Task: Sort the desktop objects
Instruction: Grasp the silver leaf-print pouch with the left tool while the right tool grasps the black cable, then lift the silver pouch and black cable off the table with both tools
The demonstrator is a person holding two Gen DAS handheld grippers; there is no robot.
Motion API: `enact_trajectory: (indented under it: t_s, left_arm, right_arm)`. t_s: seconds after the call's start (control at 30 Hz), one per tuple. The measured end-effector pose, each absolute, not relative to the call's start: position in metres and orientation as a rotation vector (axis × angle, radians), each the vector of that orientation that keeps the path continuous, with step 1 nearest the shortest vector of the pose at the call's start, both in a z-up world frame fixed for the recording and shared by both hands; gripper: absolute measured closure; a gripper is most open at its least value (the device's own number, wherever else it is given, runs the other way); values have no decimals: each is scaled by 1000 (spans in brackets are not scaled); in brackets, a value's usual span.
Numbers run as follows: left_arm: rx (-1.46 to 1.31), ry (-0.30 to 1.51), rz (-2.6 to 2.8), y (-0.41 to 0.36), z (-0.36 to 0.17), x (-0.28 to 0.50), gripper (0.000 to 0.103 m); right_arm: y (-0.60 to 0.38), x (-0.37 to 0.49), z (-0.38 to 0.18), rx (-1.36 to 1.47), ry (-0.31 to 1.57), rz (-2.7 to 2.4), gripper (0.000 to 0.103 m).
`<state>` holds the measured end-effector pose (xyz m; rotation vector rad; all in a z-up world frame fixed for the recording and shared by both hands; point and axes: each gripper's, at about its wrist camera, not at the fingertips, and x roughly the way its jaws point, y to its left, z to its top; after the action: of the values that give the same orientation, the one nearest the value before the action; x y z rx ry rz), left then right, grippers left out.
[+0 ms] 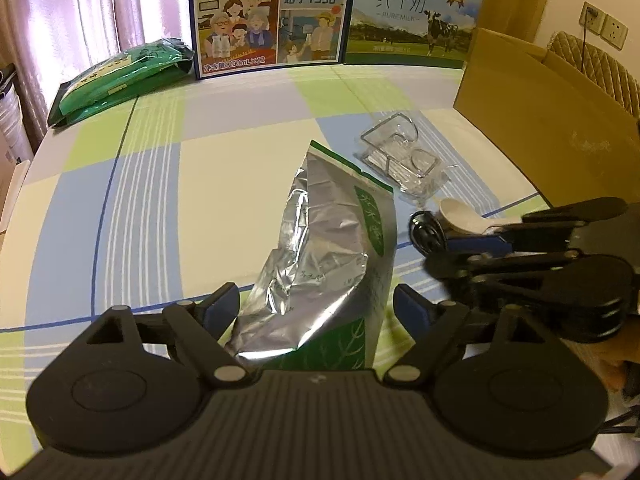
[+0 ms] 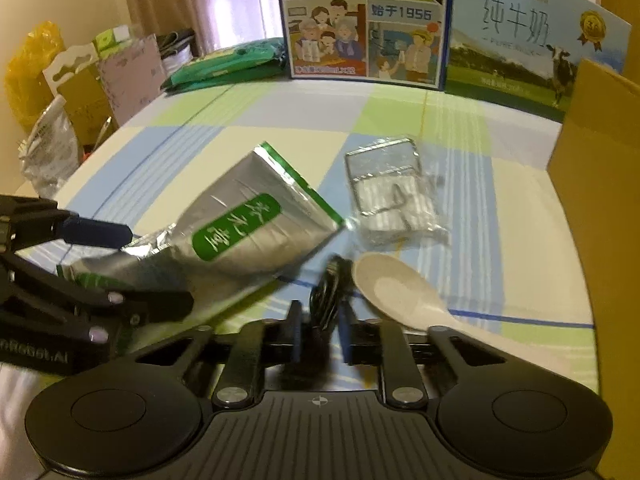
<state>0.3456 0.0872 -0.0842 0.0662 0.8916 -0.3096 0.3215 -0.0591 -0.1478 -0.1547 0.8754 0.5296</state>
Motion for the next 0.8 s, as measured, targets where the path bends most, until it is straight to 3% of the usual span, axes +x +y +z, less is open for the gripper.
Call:
enact_trajectory:
  t_s: [0.17,0.33,0.43,0.8]
  left_arm:
    - [45,936,-302,86,-84,352,30]
    - [39,965,-341,80,-80,347,50]
    - [50,981,-360,73,-77,337,55]
    - [70,1057,-393,48,-68,253,58]
  right_arm:
    - [-74,316,-146,-138,900,516,92]
    - [-89,298,-141,-121,927,510,92]
    - [-99,282,-139,-118,934,504,92]
    - [-134,222,-130,-116,979,515,92]
